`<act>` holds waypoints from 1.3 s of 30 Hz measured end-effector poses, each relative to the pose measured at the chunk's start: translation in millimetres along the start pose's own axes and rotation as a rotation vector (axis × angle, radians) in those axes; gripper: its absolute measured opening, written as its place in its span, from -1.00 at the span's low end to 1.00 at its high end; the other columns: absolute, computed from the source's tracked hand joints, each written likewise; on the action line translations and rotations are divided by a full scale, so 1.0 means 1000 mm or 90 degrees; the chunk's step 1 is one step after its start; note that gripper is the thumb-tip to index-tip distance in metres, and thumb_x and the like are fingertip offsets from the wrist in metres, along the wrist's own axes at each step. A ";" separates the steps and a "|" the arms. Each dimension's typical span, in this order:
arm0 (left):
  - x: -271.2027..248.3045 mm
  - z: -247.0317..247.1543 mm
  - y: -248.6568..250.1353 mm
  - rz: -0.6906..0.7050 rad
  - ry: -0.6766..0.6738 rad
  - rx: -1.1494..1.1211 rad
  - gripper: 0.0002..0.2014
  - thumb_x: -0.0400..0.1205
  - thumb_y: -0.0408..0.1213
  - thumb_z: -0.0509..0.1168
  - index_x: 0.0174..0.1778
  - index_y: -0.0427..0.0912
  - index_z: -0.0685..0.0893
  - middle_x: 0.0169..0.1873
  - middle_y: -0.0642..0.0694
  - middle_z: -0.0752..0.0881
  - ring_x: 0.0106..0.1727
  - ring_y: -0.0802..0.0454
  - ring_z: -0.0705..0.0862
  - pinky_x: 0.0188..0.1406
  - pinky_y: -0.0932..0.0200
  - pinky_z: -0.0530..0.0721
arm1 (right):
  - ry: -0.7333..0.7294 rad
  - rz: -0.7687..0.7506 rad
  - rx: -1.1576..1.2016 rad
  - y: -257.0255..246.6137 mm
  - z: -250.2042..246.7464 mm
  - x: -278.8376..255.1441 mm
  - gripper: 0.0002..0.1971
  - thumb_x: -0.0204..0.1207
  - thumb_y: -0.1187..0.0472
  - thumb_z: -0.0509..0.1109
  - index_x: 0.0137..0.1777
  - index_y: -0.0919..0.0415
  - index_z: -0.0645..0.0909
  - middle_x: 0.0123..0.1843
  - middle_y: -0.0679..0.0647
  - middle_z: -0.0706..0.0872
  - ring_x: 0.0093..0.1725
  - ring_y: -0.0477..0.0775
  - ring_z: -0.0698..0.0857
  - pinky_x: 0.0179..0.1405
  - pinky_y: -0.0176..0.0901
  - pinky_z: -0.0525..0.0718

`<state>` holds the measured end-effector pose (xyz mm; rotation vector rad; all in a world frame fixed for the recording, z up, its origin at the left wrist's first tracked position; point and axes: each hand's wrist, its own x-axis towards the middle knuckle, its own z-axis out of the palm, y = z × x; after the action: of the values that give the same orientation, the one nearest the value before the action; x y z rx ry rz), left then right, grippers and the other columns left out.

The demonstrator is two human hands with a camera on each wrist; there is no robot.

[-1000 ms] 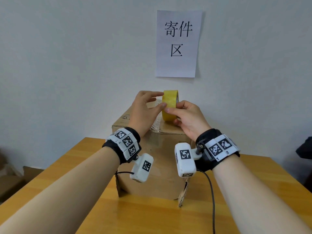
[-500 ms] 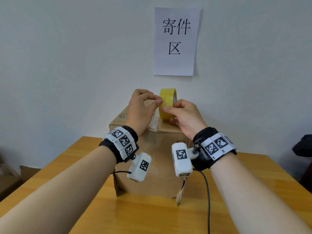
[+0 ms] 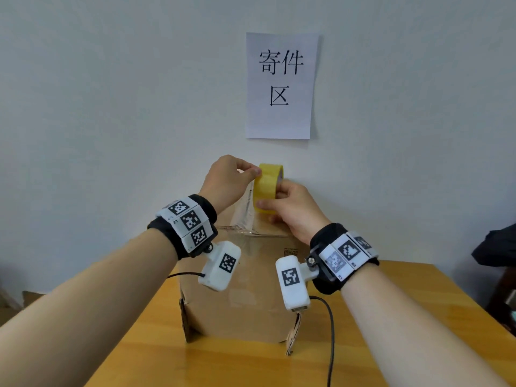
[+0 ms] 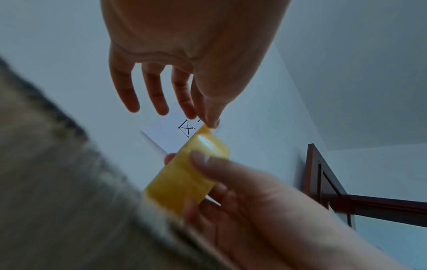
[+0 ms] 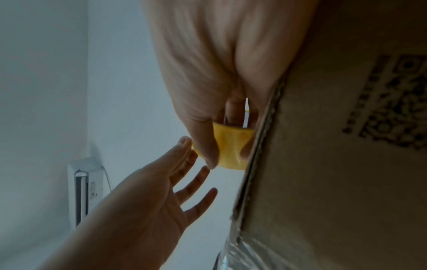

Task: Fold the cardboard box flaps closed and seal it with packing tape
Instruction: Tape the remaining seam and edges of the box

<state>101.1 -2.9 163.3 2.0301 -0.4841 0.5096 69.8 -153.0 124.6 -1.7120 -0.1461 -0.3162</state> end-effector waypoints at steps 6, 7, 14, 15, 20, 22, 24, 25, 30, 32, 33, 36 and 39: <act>0.027 -0.021 0.026 -0.050 -0.096 -0.037 -0.77 0.62 -0.05 0.43 -0.05 -0.12 0.87 -0.19 0.10 0.78 -0.37 0.24 0.53 -0.38 0.28 0.45 | -0.027 -0.037 -0.141 -0.033 -0.009 0.006 -0.63 0.44 0.05 0.52 0.21 0.16 0.67 -0.01 0.05 0.88 0.00 -0.03 0.84 0.11 -0.04 0.78; 0.032 -0.022 0.030 -0.047 -0.109 -0.046 -0.81 0.60 -0.08 0.46 -0.05 -0.11 0.87 -0.09 0.12 0.80 -0.20 0.28 0.61 -0.31 0.29 0.49 | -0.035 -0.043 -0.135 -0.040 -0.011 0.006 -0.68 0.52 0.10 0.47 0.24 0.17 0.62 -0.05 0.03 0.89 -0.03 -0.09 0.84 0.05 -0.11 0.78; 0.061 -0.013 0.049 0.039 -0.052 -0.042 -0.89 0.63 -0.20 0.45 -0.11 -0.15 0.84 -0.31 0.08 0.75 -0.50 0.41 0.57 -0.49 0.49 0.44 | -0.027 -0.105 -0.250 -0.062 -0.017 0.023 -0.82 0.66 0.14 0.25 0.20 0.12 0.43 -0.17 -0.06 0.87 -0.04 0.02 0.83 0.17 0.14 0.74; 0.063 -0.011 0.049 0.050 -0.047 -0.028 -0.88 0.63 -0.19 0.45 -0.13 -0.13 0.84 -0.33 0.07 0.74 -0.49 0.36 0.56 -0.46 0.43 0.45 | -0.018 -0.113 -0.254 -0.061 -0.016 0.026 -0.85 0.67 0.15 0.25 0.16 0.16 0.46 -0.21 -0.02 0.87 -0.11 0.06 0.85 0.14 0.20 0.76; 0.072 0.000 0.053 0.078 -0.054 0.036 -0.84 0.66 -0.19 0.41 -0.18 -0.15 0.82 -0.39 0.16 0.69 -0.51 0.34 0.52 -0.43 0.34 0.42 | 0.022 -0.084 -0.292 -0.058 -0.016 0.040 -0.71 0.68 0.18 0.22 0.28 0.36 0.50 -0.27 0.06 0.81 -0.32 0.01 0.78 -0.18 -0.03 0.80; 0.074 0.002 0.054 0.084 -0.059 0.051 -0.84 0.67 -0.20 0.40 -0.18 -0.16 0.81 -0.40 0.18 0.67 -0.55 0.39 0.53 -0.46 0.39 0.41 | 0.031 -0.071 -0.300 -0.058 -0.017 0.041 -0.70 0.68 0.18 0.20 0.32 0.33 0.43 -0.23 0.10 0.80 -0.31 -0.01 0.75 -0.25 -0.06 0.76; 0.076 0.002 0.053 0.090 -0.061 0.051 -0.83 0.67 -0.19 0.40 -0.18 -0.17 0.81 -0.36 0.18 0.72 -0.45 0.43 0.60 -0.37 0.38 0.49 | 0.032 -0.066 -0.297 -0.059 -0.018 0.042 -0.74 0.70 0.18 0.20 0.30 0.27 0.30 -0.14 0.17 0.80 -0.26 0.01 0.73 -0.13 0.04 0.76; 0.078 0.002 0.052 0.092 -0.062 0.046 -0.83 0.66 -0.18 0.40 -0.16 -0.17 0.83 -0.25 0.14 0.78 -0.27 0.38 0.68 -0.24 0.32 0.57 | 0.032 -0.069 -0.299 -0.059 -0.019 0.041 -0.74 0.71 0.17 0.19 0.29 0.23 0.26 -0.11 0.19 0.80 -0.24 0.02 0.73 -0.09 0.07 0.75; 0.079 0.001 0.050 0.085 -0.045 -0.017 -0.79 0.56 -0.17 0.51 0.06 -0.06 0.71 -0.15 0.08 0.81 -0.02 0.16 0.74 -0.03 0.23 0.65 | 0.046 -0.097 -0.301 -0.062 -0.021 0.039 -0.73 0.72 0.15 0.21 0.30 0.18 0.22 -0.08 0.21 0.77 -0.24 0.02 0.73 -0.03 0.18 0.76; 0.080 -0.003 0.051 0.056 -0.048 -0.075 -0.65 0.53 -0.19 0.53 0.19 -0.01 0.60 -0.16 0.10 0.82 -0.04 0.19 0.74 -0.12 0.24 0.60 | 0.054 -0.108 -0.318 -0.062 -0.021 0.038 -0.69 0.67 0.12 0.27 0.25 0.13 0.22 -0.04 0.20 0.73 -0.16 0.09 0.75 0.04 0.26 0.77; 0.082 -0.005 0.051 0.055 -0.059 -0.075 -0.66 0.54 -0.20 0.53 0.19 -0.02 0.64 -0.16 0.10 0.83 -0.03 0.18 0.74 -0.13 0.24 0.59 | 0.056 -0.111 -0.339 -0.063 -0.021 0.038 -0.64 0.63 0.09 0.33 0.22 0.11 0.20 -0.02 0.16 0.67 -0.08 0.14 0.76 0.09 0.28 0.74; 0.084 -0.009 0.053 0.097 -0.099 -0.012 -0.90 0.57 -0.23 0.50 -0.02 0.01 0.82 -0.14 0.11 0.83 0.03 0.18 0.76 -0.08 0.31 0.57 | 0.047 -0.100 -0.384 -0.064 -0.021 0.035 -0.53 0.55 0.00 0.41 0.24 0.10 0.19 0.02 -0.04 0.46 0.12 0.25 0.71 0.22 0.27 0.67; 0.084 -0.010 0.055 0.110 -0.103 0.002 -0.91 0.58 -0.25 0.48 -0.16 0.06 0.84 -0.17 0.11 0.84 -0.03 0.19 0.75 -0.17 0.33 0.55 | 0.046 -0.088 -0.413 -0.060 -0.024 0.037 -0.52 0.49 -0.12 0.32 0.28 -0.02 0.20 0.16 0.10 0.64 0.17 0.34 0.69 0.26 0.30 0.63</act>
<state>140.6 -31.0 251.2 2.0523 -0.7625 0.4519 85.8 -169.4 195.4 -2.3331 -0.1154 -0.5707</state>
